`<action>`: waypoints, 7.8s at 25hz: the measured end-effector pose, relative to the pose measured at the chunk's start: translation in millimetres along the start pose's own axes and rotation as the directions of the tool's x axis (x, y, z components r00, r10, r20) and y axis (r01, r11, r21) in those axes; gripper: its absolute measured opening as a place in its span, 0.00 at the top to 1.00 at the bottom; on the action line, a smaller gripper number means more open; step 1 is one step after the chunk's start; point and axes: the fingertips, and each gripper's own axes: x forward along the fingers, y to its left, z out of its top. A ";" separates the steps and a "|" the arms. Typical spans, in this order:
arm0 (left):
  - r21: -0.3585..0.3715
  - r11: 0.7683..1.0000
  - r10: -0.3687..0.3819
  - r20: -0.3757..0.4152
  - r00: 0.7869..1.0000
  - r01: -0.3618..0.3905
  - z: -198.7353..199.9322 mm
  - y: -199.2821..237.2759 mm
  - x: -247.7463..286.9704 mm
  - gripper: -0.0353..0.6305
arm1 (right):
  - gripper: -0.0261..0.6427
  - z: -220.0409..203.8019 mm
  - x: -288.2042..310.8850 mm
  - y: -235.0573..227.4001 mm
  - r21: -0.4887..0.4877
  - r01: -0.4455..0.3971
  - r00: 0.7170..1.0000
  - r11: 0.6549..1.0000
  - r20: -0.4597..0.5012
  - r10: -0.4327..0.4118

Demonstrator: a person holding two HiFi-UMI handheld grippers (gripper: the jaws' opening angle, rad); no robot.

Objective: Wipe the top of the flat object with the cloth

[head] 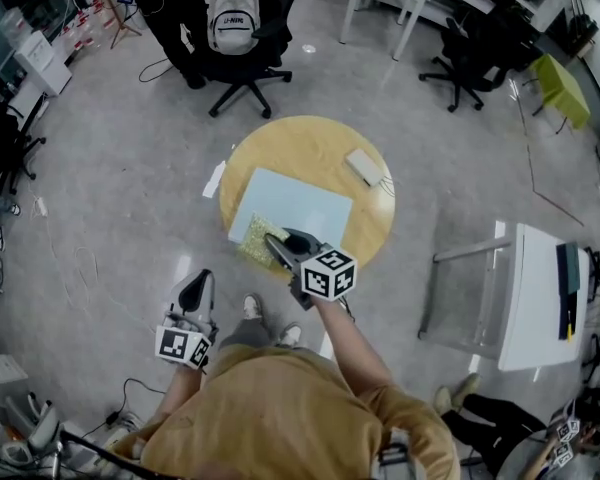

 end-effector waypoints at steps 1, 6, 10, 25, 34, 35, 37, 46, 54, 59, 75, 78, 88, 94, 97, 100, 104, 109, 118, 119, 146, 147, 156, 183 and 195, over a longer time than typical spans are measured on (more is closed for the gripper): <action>-0.002 1.000 -0.005 0.001 1.000 0.005 0.5 4.0 2.5 0.92 | 0.86 0.6 1.6 0.7 0.002 0.003 1.000 1.000 0.003 -0.003; -0.022 0.999 -0.048 -0.008 0.999 0.048 3.6 36.9 26.8 0.92 | 0.87 7.0 20.5 -1.9 0.019 0.038 0.999 0.999 0.001 -0.038; -0.020 0.995 -0.094 -0.014 0.995 0.094 16.5 68.6 52.7 0.92 | 0.87 20.6 35.5 -2.4 0.032 0.081 0.997 0.996 0.010 -0.081; -0.048 0.959 -0.280 -0.016 0.960 0.279 21.1 142.3 140.8 0.92 | 0.87 55.2 85.5 -35.4 0.073 0.229 0.969 0.971 0.074 -0.234; -0.051 0.958 -0.284 -0.004 0.959 0.283 22.8 133.4 151.7 0.92 | 0.87 65.7 80.8 -42.4 0.054 0.221 0.971 0.974 0.084 -0.225; -0.047 0.961 -0.274 -0.003 0.962 0.273 22.5 131.0 152.8 0.92 | 0.86 64.7 78.2 -44.2 0.053 0.215 0.972 0.975 0.083 -0.218; -0.047 0.969 -0.245 -0.003 0.970 0.244 22.6 126.5 153.9 0.92 | 0.87 60.8 72.1 -47.8 0.055 0.202 0.976 0.978 0.072 -0.206; -0.026 0.986 -0.168 -0.027 0.985 0.167 18.0 117.2 152.9 0.92 | 0.86 35.4 82.3 -61.4 0.064 0.132 0.991 0.989 -0.005 -0.131; -0.030 0.996 -0.080 -0.077 0.994 0.078 -1.5 127.1 129.8 0.92 | 0.87 -5.9 123.0 -75.4 0.118 0.049 0.994 0.992 -0.105 -0.037; -0.042 0.999 -0.035 -0.108 0.994 0.031 -10.6 134.7 113.2 0.92 | 0.87 -36.1 150.2 -95.9 0.193 0.058 0.988 0.979 -0.153 -0.028; -0.045 0.997 -0.072 -0.121 0.990 0.067 -7.3 106.4 133.7 0.92 | 0.87 -66.6 123.4 -141.7 0.116 0.164 0.949 0.980 -0.290 -0.125; -0.043 0.994 -0.108 -0.119 0.987 0.104 -5.5 92.8 146.6 0.92 | 0.87 -66.6 104.9 -153.6 0.098 0.188 0.943 0.977 -0.298 -0.152; -0.029 0.976 -0.217 -0.109 0.970 0.215 -2.8 52.1 176.8 0.92 | 0.87 -76.8 18.7 -178.1 0.086 0.277 0.927 0.957 -0.287 -0.242; -0.018 0.963 -0.269 -0.101 0.958 0.268 0.0 28.6 189.5 0.92 | 0.87 -83.8 -36.9 -194.9 0.098 0.359 0.908 0.928 -0.268 -0.323; -0.014 0.958 -0.286 -0.097 0.953 0.286 2.4 20.1 193.8 0.92 | 0.87 -84.8 -60.4 -202.1 0.101 0.393 0.898 0.914 -0.258 -0.358; -0.012 0.957 -0.291 -0.096 0.952 0.291 4.5 16.7 195.6 0.92 | 0.87 -90.3 -82.6 -208.8 0.106 0.424 0.884 0.899 -0.263 -0.386; -0.010 0.955 -0.297 -0.093 0.950 0.297 5.1 9.1 195.9 0.92 | 0.87 -89.0 -114.8 -217.0 0.102 0.469 0.865 0.877 -0.255 -0.433; -0.006 0.948 -0.318 -0.089 0.944 0.319 8.7 -1.0 202.4 0.92 | 0.87 -83.9 -143.2 -222.5 0.103 0.498 0.853 0.861 -0.239 -0.465; 0.007 0.944 -0.327 -0.080 0.942 0.329 11.4 -15.4 209.3 0.92 | 0.87 -34.8 -162.2 -214.0 0.050 0.497 0.863 0.866 -0.139 -0.486; 0.008 0.947 -0.321 -0.079 0.944 0.322 12.0 -15.2 208.3 0.92 | 0.87 -24.6 -155.8 -209.4 0.068 0.470 0.880 0.880 -0.113 -0.462; -0.024 0.997 0.065 -0.131 0.989 -0.068 0.0 105.2 130.1 0.92 | 0.87 7.9 183.9 -215.8 0.077 0.076 0.952 0.994 -0.302 -0.050; -0.025 0.997 0.069 -0.130 0.989 -0.073 0.3 106.7 130.4 0.92 | 0.87 7.0 185.0 -217.9 0.068 0.080 0.949 0.994 -0.311 -0.055; -0.023 1.000 0.007 -0.121 0.993 -0.010 3.8 95.5 157.9 0.92 | 0.87 -6.4 149.5 -238.5 -0.030 0.141 0.916 0.989 -0.376 -0.142; 0.020 0.949 -0.312 -0.099 0.945 0.316 5.4 -66.7 211.8 0.92 | 0.86 -16.1 -152.6 -326.0 0.019 0.533 0.830 0.846 -0.208 -0.518; 0.033 0.943 -0.328 -0.081 0.941 0.332 9.9 -68.5 211.2 0.92 | 0.87 9.0 -204.4 -306.8 0.004 0.610 0.790 0.792 -0.073 -0.608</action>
